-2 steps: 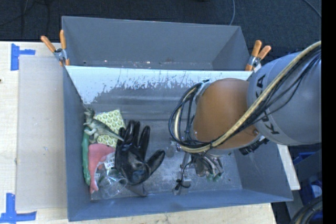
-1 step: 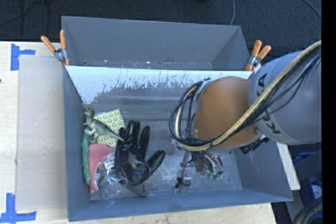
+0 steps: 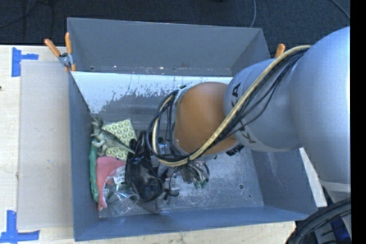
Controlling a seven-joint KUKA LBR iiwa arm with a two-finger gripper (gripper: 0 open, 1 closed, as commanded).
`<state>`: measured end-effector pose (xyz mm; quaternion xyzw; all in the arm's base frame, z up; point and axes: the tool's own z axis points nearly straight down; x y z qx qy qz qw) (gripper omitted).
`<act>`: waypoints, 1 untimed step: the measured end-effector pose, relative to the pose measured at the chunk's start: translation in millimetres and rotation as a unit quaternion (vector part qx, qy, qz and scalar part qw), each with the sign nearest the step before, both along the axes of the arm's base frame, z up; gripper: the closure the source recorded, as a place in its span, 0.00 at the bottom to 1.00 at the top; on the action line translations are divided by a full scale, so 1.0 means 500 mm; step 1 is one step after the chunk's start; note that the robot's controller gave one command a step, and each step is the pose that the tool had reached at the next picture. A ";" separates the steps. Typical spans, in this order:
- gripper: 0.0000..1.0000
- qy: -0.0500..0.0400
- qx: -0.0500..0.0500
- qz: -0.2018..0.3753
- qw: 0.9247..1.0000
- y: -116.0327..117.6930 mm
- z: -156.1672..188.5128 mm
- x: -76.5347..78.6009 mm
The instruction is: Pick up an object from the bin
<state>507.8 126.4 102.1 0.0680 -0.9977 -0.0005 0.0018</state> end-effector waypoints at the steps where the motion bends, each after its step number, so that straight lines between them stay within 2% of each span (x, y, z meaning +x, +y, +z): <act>1: 0.00 0.003 0.000 0.090 0.996 0.033 -0.016 -0.020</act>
Offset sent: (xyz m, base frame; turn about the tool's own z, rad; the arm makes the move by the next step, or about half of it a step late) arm -0.0063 0.0063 -0.0021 0.3178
